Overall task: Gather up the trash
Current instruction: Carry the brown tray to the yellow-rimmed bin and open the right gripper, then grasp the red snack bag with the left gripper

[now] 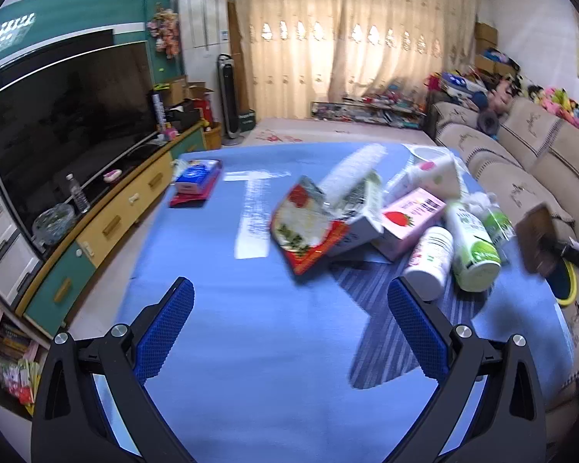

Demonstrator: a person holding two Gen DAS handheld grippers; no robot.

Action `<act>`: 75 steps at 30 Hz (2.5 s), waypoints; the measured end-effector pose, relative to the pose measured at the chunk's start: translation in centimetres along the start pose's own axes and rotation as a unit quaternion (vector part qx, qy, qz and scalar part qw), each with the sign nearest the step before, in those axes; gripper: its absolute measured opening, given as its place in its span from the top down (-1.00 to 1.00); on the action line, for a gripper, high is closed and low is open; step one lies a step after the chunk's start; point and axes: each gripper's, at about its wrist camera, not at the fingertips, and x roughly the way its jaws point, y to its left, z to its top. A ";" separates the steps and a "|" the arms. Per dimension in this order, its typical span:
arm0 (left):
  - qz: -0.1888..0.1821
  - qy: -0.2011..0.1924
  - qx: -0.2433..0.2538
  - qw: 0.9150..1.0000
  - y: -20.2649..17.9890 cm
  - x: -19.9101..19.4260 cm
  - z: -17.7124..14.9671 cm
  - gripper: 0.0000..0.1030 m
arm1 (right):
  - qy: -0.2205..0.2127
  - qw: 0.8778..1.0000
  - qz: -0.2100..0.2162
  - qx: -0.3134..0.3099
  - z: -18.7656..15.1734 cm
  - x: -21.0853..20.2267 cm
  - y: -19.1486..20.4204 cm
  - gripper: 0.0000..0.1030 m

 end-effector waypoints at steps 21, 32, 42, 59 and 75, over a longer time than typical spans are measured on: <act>-0.028 0.028 0.017 0.999 -6.2 4.7 1.3 -0.93 | 0.066 0.955 -0.233 0.173 -1.2 7.0 -25.1 0.53; -0.012 0.012 0.044 0.999 -5.1 6.8 1.8 -0.93 | 0.051 0.958 -0.226 0.170 -2.0 5.5 -23.5 0.21; 0.011 0.012 0.115 0.993 -3.8 11.6 2.4 -0.82 | 0.047 0.963 -0.212 0.158 -1.6 5.2 -21.6 0.16; -0.055 0.048 0.102 0.992 -2.3 15.2 1.9 0.73 | 0.055 0.966 -0.202 0.152 -1.9 6.0 -20.6 0.16; -0.081 -0.016 0.104 0.991 -4.3 4.6 3.3 0.95 | 0.039 0.969 -0.190 0.155 -2.7 3.5 -20.2 0.16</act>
